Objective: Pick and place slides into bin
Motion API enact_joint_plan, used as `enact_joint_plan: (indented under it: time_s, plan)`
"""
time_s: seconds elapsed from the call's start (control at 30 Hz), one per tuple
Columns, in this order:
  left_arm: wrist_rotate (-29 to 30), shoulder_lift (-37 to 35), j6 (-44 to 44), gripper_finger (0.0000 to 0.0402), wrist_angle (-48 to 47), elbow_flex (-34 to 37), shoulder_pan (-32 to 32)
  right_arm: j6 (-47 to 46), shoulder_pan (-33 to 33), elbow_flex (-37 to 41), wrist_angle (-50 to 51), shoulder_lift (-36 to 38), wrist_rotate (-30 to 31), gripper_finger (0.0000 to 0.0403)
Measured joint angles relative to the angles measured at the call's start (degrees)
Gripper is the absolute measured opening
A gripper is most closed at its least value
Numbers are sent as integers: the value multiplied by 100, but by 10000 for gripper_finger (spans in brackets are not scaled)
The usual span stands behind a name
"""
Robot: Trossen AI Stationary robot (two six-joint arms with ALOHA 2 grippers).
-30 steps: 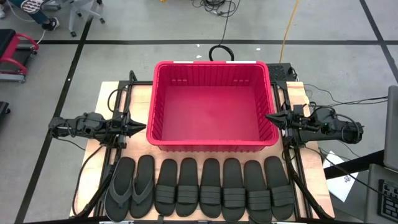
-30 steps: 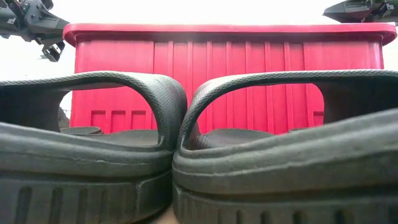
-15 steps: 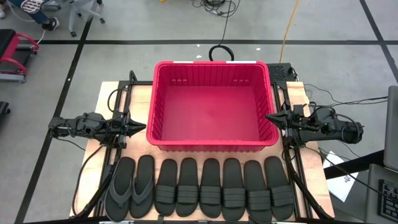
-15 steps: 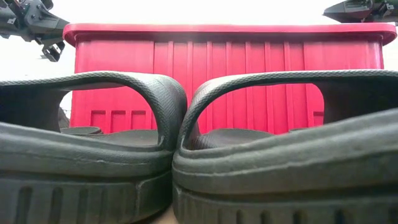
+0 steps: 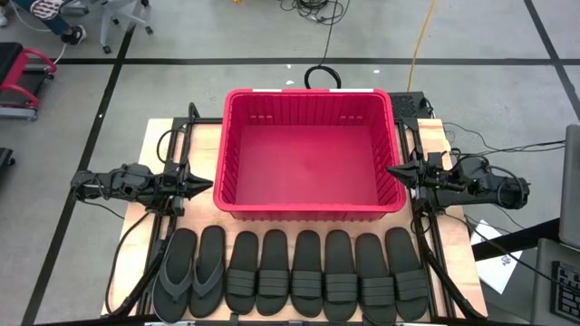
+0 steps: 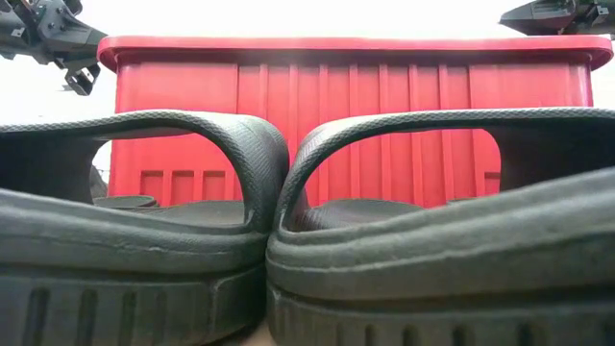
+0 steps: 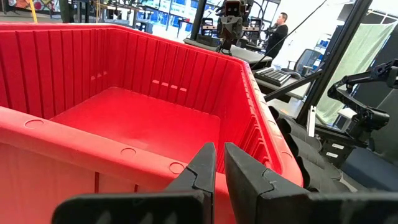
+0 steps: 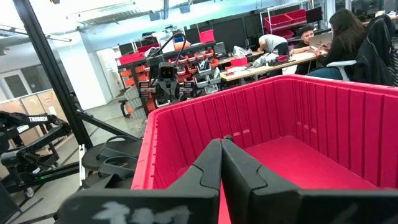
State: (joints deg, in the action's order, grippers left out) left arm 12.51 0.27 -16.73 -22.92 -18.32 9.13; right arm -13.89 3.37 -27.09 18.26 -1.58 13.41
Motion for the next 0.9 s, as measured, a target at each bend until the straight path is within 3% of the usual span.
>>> enact_joint_plan:
  time_s: [0.9]
  plan:
    - [0, -1, 0, 31, 1, 1, 0, -319, 0, 0, -304, -25, 13, 0]
